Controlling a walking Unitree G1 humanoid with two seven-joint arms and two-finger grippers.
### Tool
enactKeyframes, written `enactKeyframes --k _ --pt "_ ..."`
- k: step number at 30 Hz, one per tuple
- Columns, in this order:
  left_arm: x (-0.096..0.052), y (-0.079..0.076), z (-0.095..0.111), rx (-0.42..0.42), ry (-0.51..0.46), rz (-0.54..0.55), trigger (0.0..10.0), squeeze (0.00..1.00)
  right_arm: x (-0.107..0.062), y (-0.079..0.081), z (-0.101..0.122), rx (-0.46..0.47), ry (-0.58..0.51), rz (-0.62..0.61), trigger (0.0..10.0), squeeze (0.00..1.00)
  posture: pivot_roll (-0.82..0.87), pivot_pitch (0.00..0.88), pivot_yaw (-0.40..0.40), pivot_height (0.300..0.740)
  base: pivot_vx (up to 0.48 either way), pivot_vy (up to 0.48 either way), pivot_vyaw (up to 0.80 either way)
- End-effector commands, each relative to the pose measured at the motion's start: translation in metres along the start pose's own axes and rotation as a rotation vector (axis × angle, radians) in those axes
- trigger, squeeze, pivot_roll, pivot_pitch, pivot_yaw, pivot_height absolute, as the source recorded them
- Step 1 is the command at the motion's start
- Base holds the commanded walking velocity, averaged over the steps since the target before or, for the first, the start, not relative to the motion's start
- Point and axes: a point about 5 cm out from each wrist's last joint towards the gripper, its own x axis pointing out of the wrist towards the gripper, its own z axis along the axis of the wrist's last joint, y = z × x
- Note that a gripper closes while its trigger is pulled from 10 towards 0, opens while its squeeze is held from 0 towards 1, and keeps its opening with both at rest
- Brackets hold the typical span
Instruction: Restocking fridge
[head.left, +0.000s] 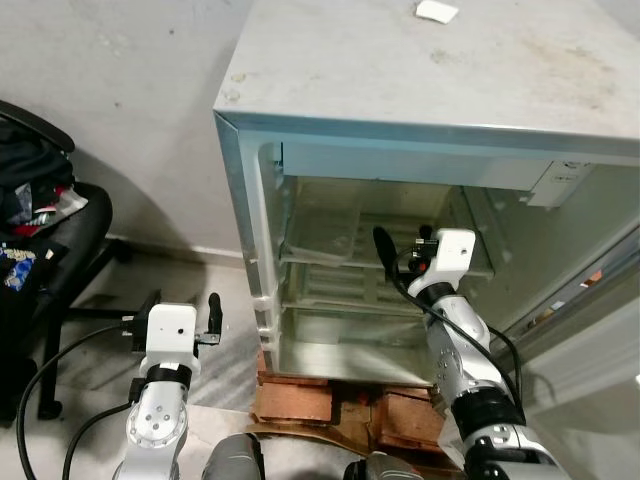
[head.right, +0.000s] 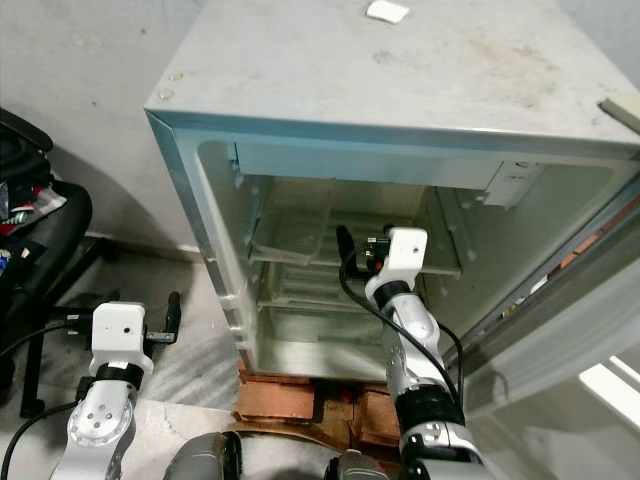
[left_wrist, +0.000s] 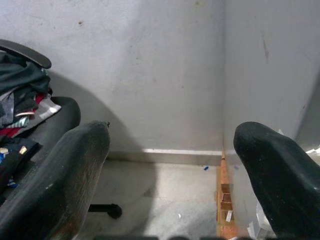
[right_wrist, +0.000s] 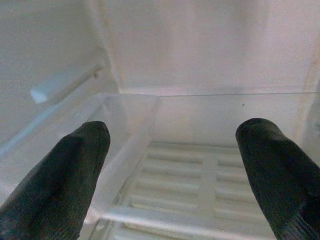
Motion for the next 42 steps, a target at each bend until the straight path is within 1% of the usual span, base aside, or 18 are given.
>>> enactKeyframes --k 1,2,3,4,5,6,10,15,21,29,39,42 --pt "-0.001 -0.002 -0.005 0.008 0.020 -0.015 10.0 0.00 0.000 0.005 0.011 -0.038 -0.039 0.026 10.0 0.99 0.03 0.047 -0.012 0.740 -0.334 0.000 0.00" --pt "0.000 -0.003 -0.005 0.008 0.020 -0.015 10.0 0.00 -0.001 0.006 0.012 -0.039 -0.042 0.028 10.0 0.95 0.03 0.047 -0.012 0.740 -0.334 0.000 0.00" --pt "0.001 -0.004 -0.006 0.008 0.019 -0.018 10.0 0.00 -0.003 0.006 0.013 -0.036 -0.039 0.027 10.0 0.51 0.03 0.040 -0.012 0.740 -0.337 0.000 0.00" --pt "0.002 -0.005 -0.006 0.008 0.018 -0.021 10.0 0.00 -0.005 0.006 0.012 -0.034 -0.032 0.026 10.0 0.16 0.03 0.038 -0.012 0.740 -0.341 0.000 0.00" --pt "0.002 -0.005 -0.006 0.008 0.018 -0.021 10.0 0.00 -0.005 0.006 0.012 -0.034 -0.032 0.026 10.0 0.16 0.03 0.038 -0.012 0.740 -0.341 0.000 0.00" --pt "0.003 -0.006 -0.005 0.006 0.016 -0.022 10.0 0.00 -0.008 0.006 0.009 -0.036 -0.014 0.028 10.0 0.00 0.02 0.036 -0.011 0.740 -0.345 0.000 0.00" --pt "0.005 -0.006 -0.005 0.006 0.014 -0.023 10.0 0.00 -0.015 0.003 0.004 -0.032 0.020 0.018 10.0 0.00 0.02 0.034 -0.012 0.740 -0.345 0.000 0.00" --pt "0.005 -0.006 -0.005 0.007 0.011 -0.023 10.0 0.00 -0.016 0.002 0.001 -0.029 0.039 0.014 10.0 0.00 0.03 0.034 -0.016 0.740 -0.345 0.000 0.00" --pt "0.004 -0.005 -0.007 0.007 0.014 -0.021 10.0 0.00 -0.014 0.006 0.001 -0.031 0.052 0.022 10.0 0.00 0.03 0.029 -0.018 0.740 -0.346 0.000 0.00" --pt "0.007 -0.007 -0.005 0.005 0.008 -0.031 10.0 0.00 -0.010 0.004 0.005 -0.045 0.047 0.005 10.0 0.00 0.02 0.031 -0.011 0.740 -0.346 0.000 0.00" --pt "0.007 -0.008 -0.006 0.007 0.008 -0.035 10.0 0.00 -0.009 0.008 0.009 -0.041 0.038 0.005 10.0 0.00 0.02 0.031 -0.011 0.740 -0.345 0.000 0.00" --pt "0.007 -0.009 -0.006 0.002 0.010 -0.037 10.0 0.00 -0.009 0.006 0.009 -0.042 0.039 -0.001 10.0 0.00 0.02 0.031 -0.011 0.740 -0.194 0.000 0.00"
